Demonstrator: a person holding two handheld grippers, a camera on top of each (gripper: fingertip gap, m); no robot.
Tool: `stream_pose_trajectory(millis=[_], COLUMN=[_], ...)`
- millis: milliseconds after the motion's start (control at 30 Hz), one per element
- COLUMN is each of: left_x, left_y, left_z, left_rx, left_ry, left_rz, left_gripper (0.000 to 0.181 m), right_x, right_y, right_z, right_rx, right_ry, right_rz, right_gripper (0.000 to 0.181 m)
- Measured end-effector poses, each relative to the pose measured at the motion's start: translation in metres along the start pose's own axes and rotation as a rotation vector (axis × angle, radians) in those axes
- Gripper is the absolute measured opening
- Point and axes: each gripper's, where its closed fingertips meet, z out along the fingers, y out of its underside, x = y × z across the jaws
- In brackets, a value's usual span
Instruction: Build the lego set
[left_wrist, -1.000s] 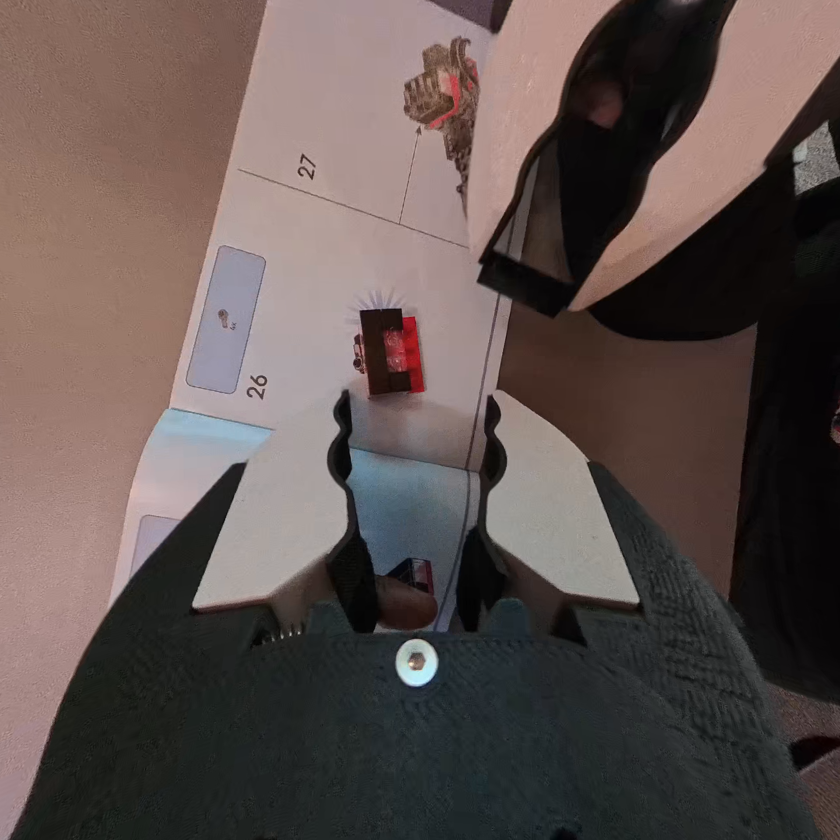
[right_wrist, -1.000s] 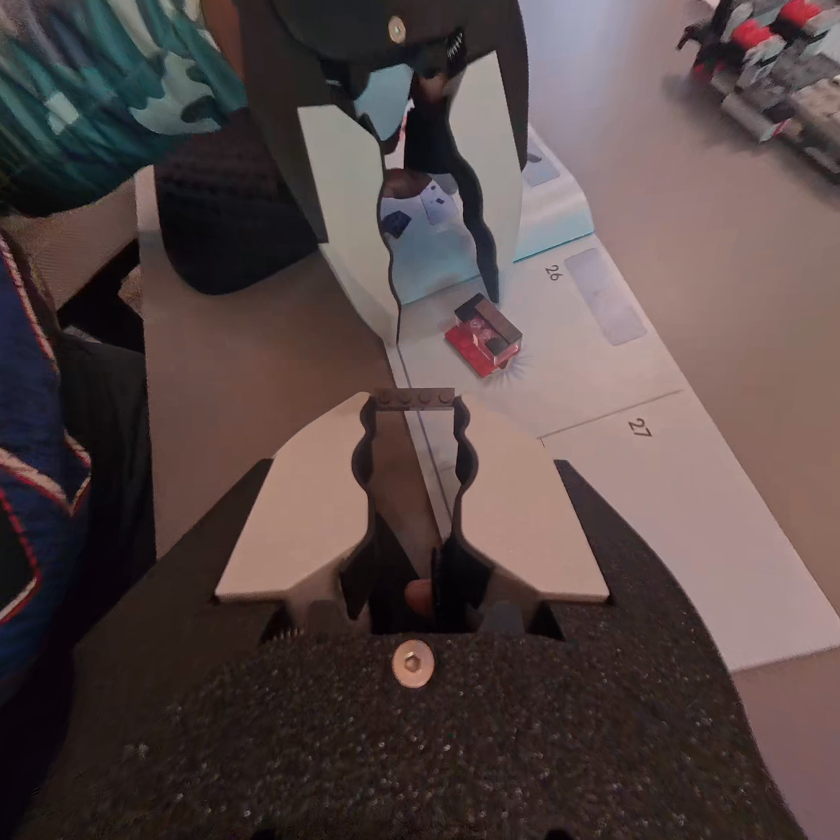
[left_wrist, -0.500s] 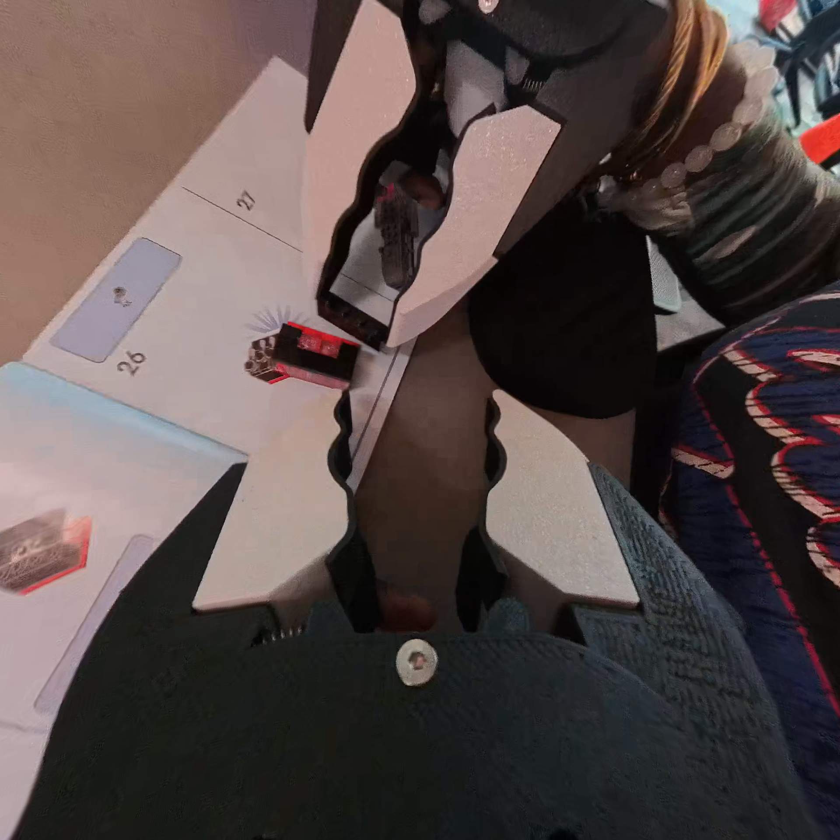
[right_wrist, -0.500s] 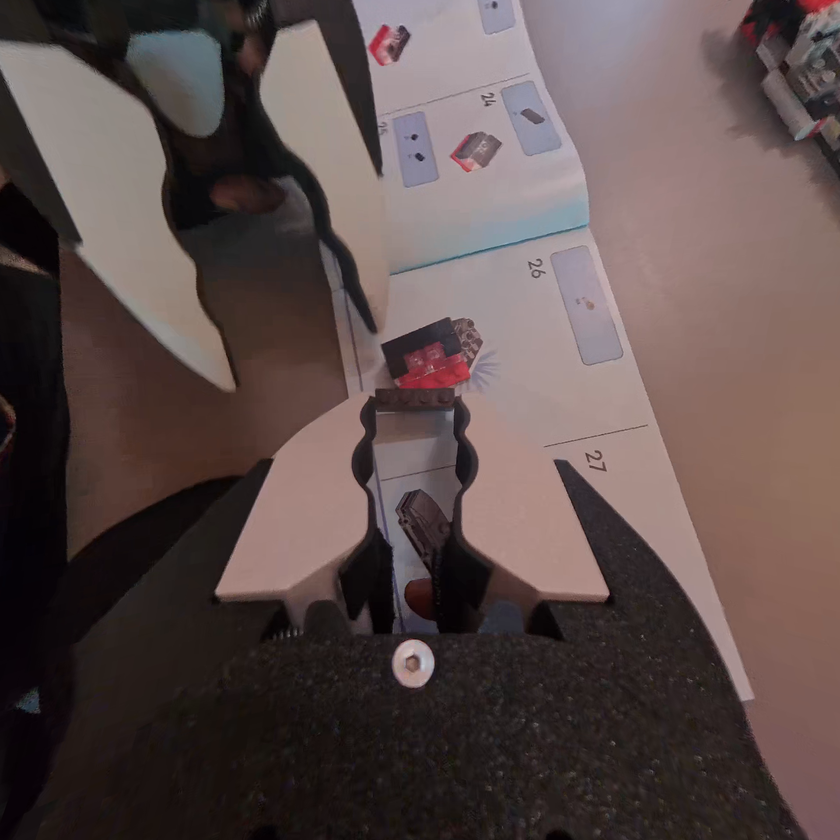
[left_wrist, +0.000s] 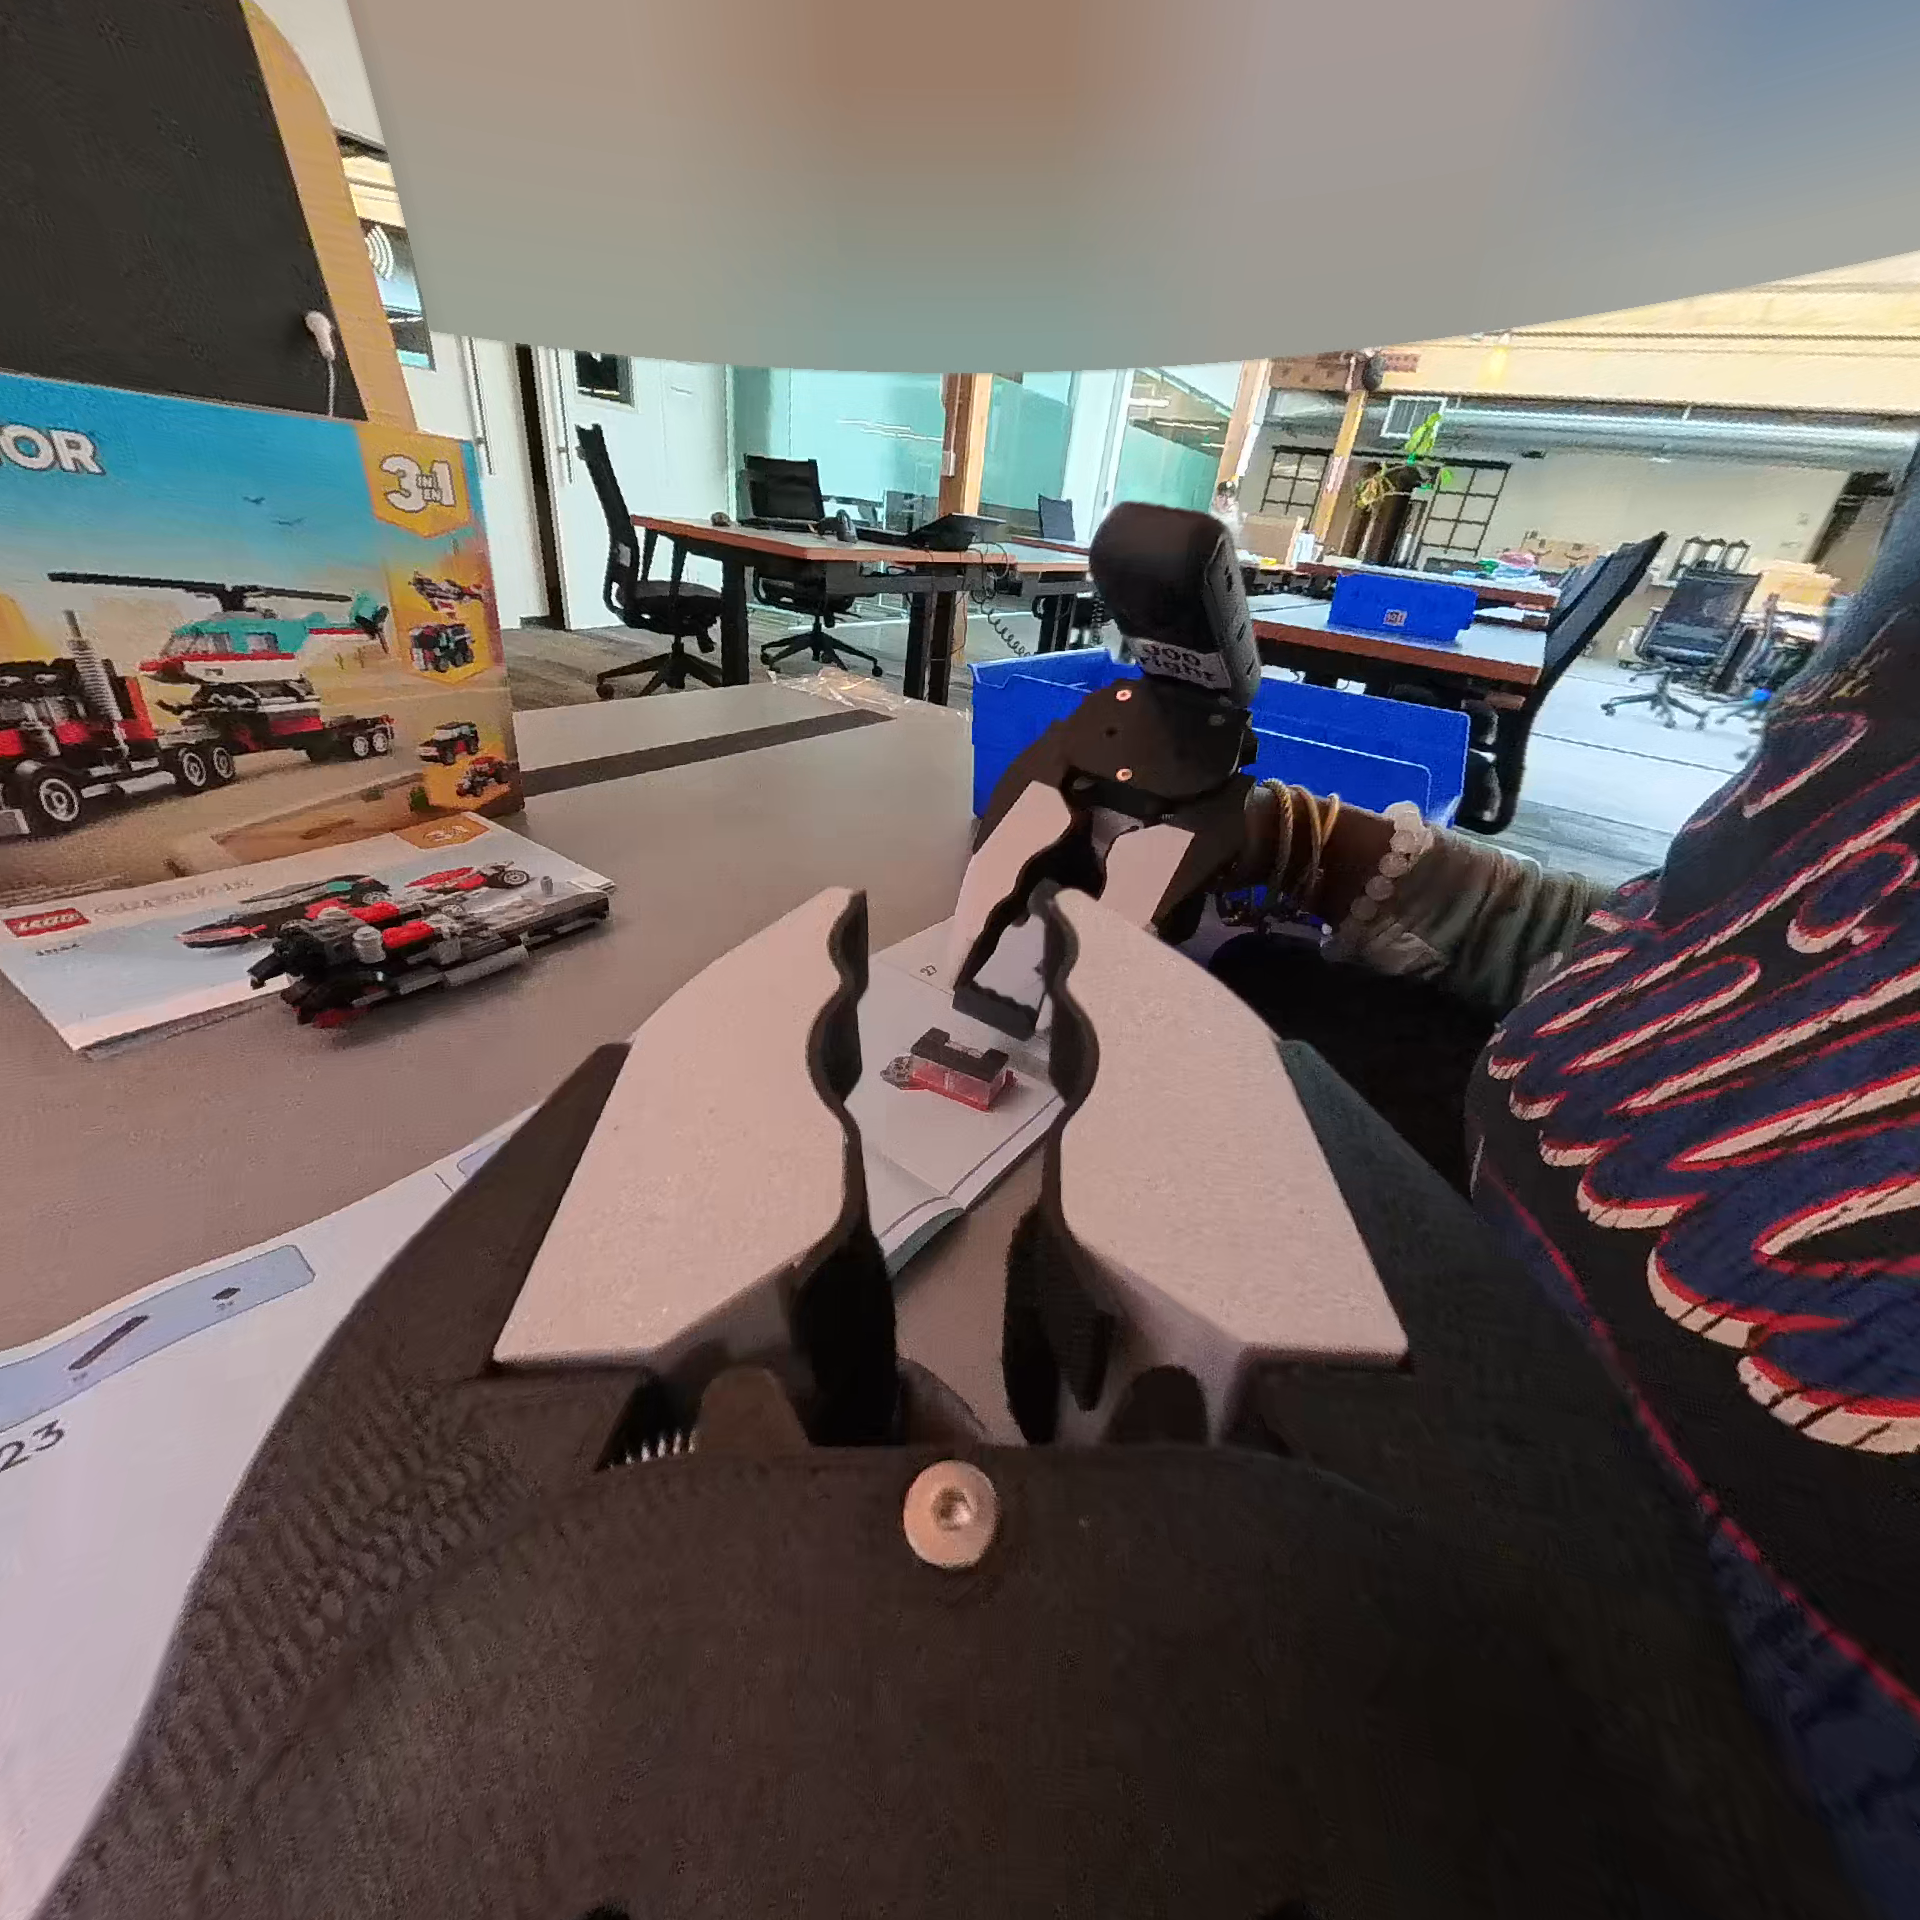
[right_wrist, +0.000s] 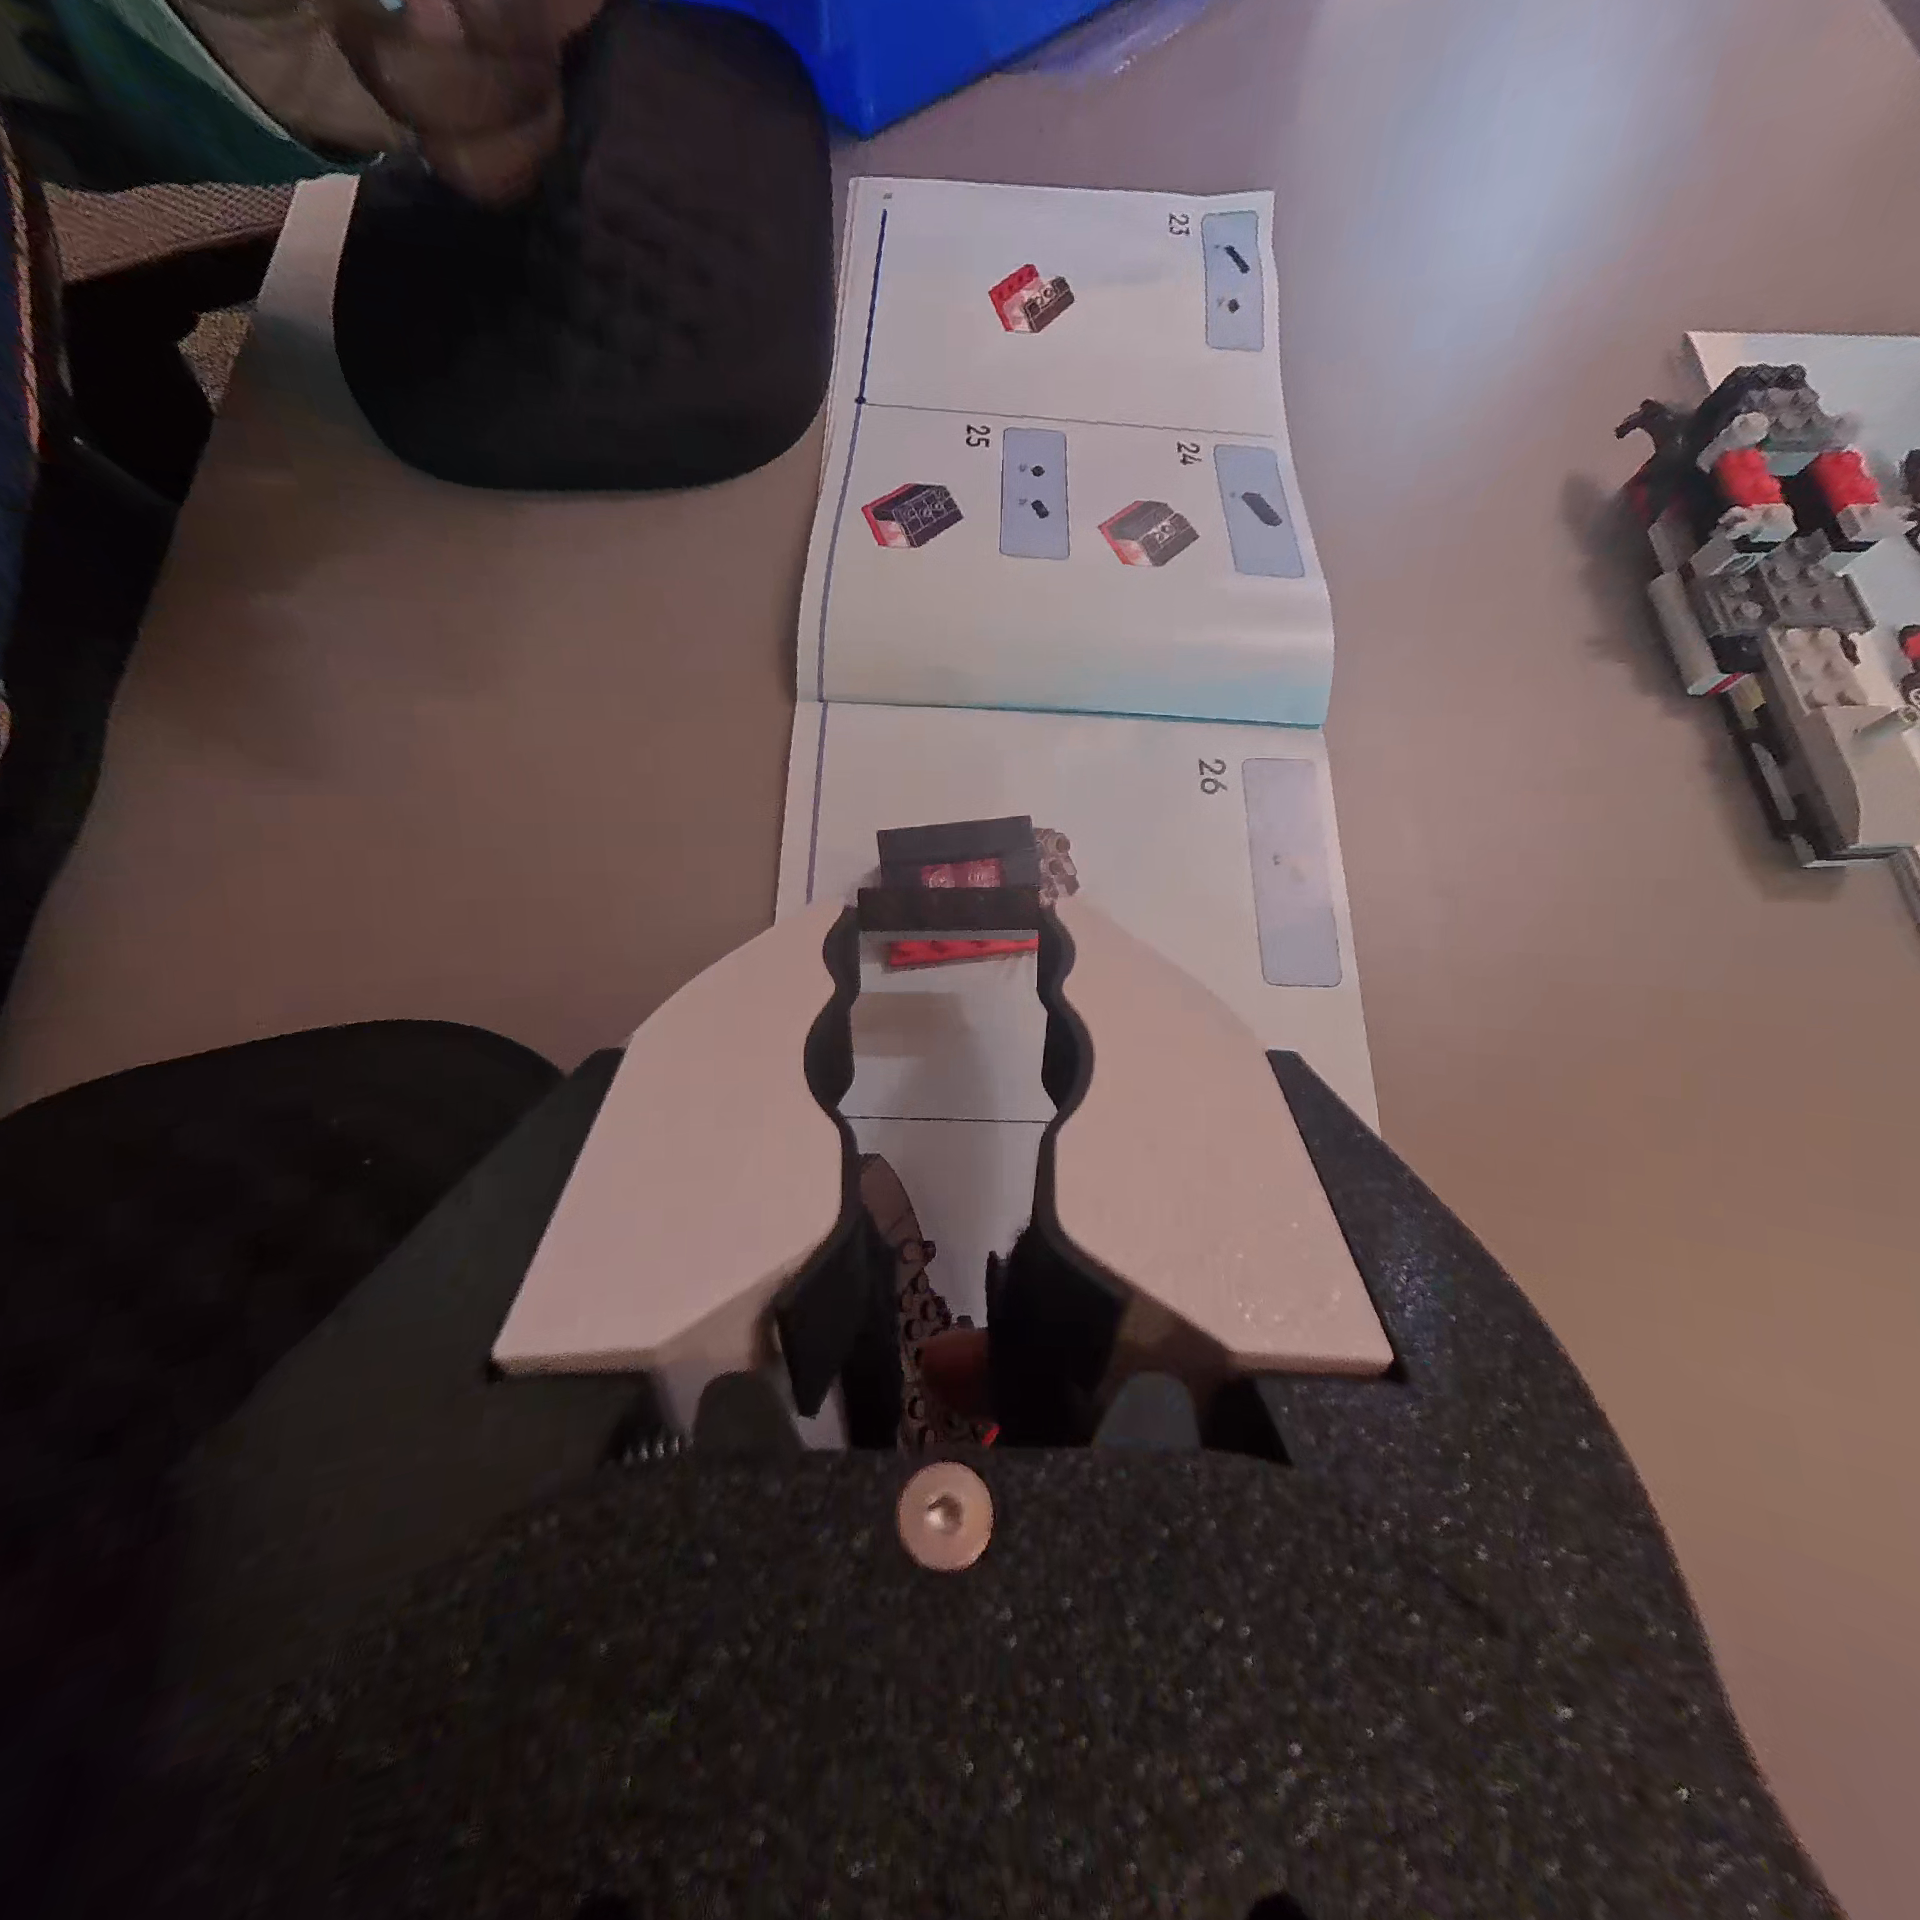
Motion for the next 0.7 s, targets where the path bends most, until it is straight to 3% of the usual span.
stream_pose_trajectory(millis=[700], left_x=[0.023], left_y=[0.030], left_z=[0.014], left_rx=[-0.179], left_ry=[0.164], left_rz=[0.083], left_gripper=[0.032], right_x=[0.002], right_y=[0.003], right_z=[-0.002], right_rx=[0.056], right_ry=[-0.009], right_rz=[0.022], right_gripper=[0.033])
